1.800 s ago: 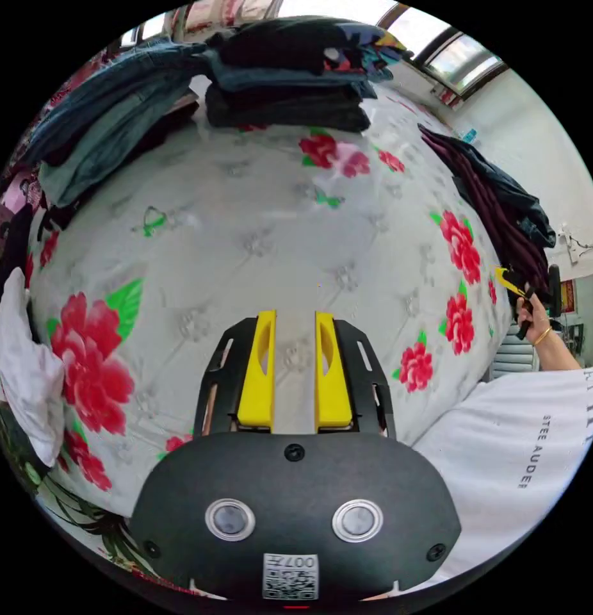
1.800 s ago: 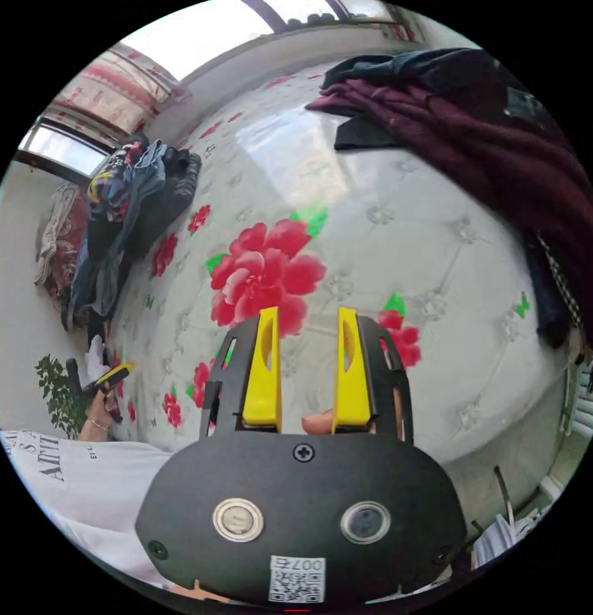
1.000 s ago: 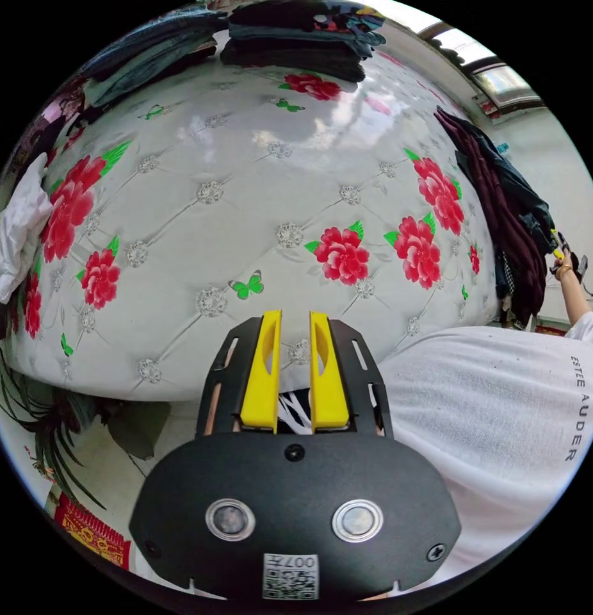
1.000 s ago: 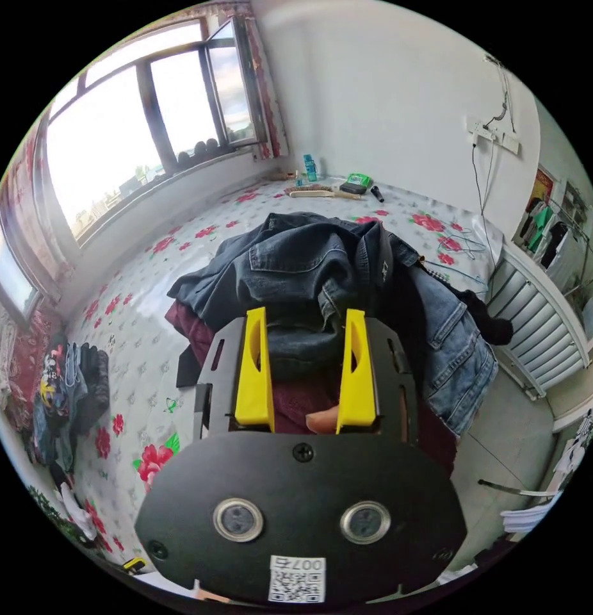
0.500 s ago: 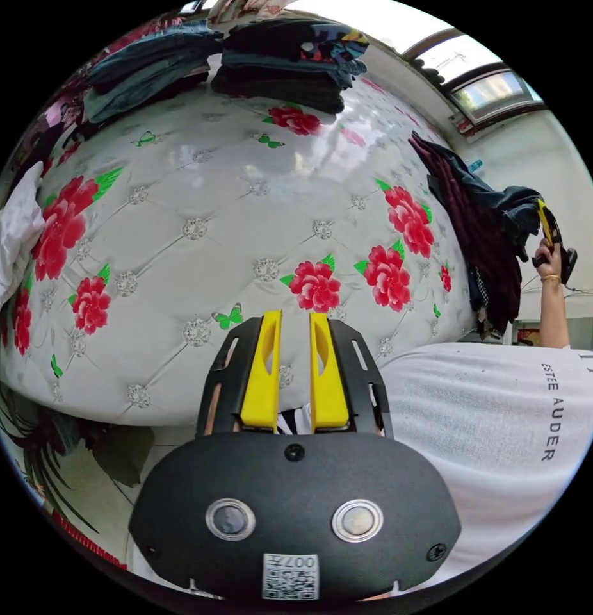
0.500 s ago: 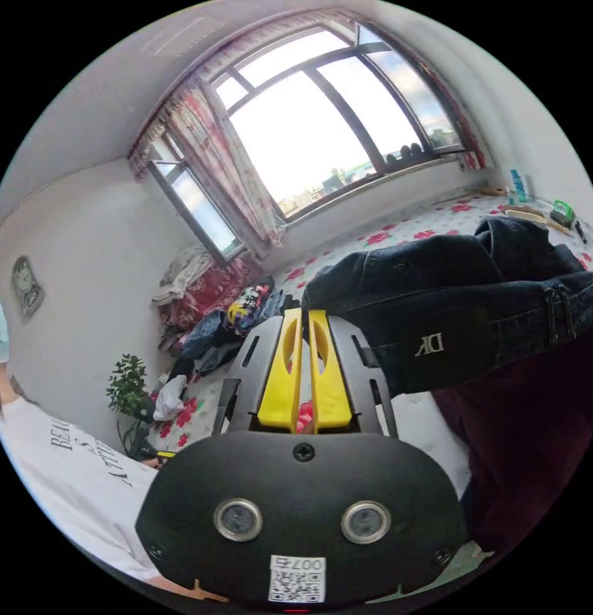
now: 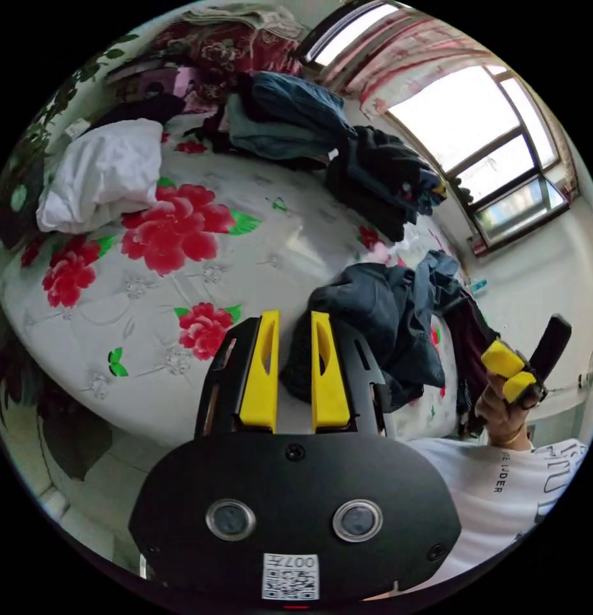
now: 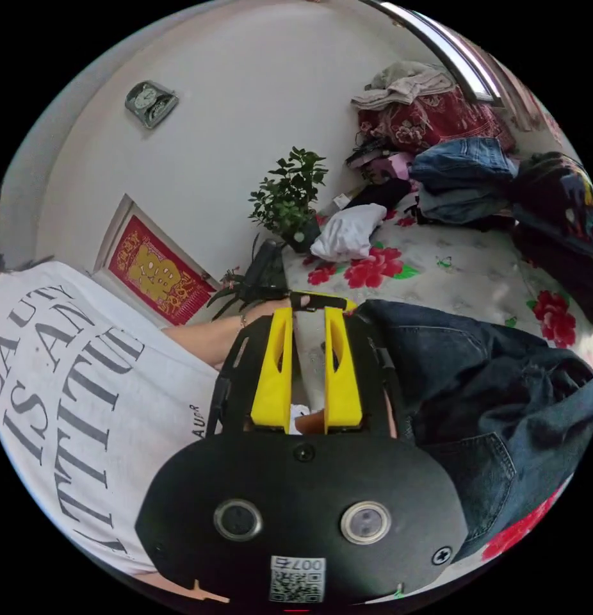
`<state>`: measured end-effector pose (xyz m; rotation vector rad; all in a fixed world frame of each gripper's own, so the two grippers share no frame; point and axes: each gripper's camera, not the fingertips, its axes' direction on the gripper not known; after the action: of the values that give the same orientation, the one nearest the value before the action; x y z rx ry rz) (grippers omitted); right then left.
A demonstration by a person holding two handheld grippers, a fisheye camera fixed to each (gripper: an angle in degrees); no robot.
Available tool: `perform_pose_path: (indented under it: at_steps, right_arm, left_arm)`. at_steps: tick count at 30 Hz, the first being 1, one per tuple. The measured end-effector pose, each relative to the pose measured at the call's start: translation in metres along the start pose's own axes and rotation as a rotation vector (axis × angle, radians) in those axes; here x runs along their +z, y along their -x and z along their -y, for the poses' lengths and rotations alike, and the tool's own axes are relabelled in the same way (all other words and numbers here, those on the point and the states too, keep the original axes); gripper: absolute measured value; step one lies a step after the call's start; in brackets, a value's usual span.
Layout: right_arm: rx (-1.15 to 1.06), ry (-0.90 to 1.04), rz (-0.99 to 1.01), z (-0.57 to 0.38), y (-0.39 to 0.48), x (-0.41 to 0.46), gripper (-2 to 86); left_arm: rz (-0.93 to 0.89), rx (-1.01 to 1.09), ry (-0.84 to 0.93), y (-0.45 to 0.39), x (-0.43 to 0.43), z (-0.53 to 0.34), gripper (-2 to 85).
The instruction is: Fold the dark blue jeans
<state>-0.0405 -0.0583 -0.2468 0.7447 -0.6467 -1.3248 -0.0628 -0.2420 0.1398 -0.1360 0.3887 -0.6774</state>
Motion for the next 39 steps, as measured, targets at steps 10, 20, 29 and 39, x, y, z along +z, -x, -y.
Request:
perform_pose_path:
  at_steps: [10, 20, 29, 39]
  right_arm:
    - [0.7, -0.213, -0.492, -0.16, -0.12, -0.1, 10.4]
    - [0.951, -0.043, -0.453, -0.207, -0.205, -0.064, 7.4]
    - [0.129, 0.316, 0.095, -0.072, -0.127, 0.06, 1.8]
    - [0.464, 0.087, -0.273, -0.102, -0.236, -0.077, 8.2]
  left_arm:
    - [-0.05, 0.24, 0.081, -0.011, -0.038, -0.047, 9.1]
    - [0.05, 1.042, 0.562, -0.192, 0.115, -0.107, 4.5]
    - [0.465, 0.611, 0.489, -0.018, 0.031, -0.007, -0.7]
    - [0.296, -0.1, 0.095, 0.127, -0.143, -0.055, 7.0]
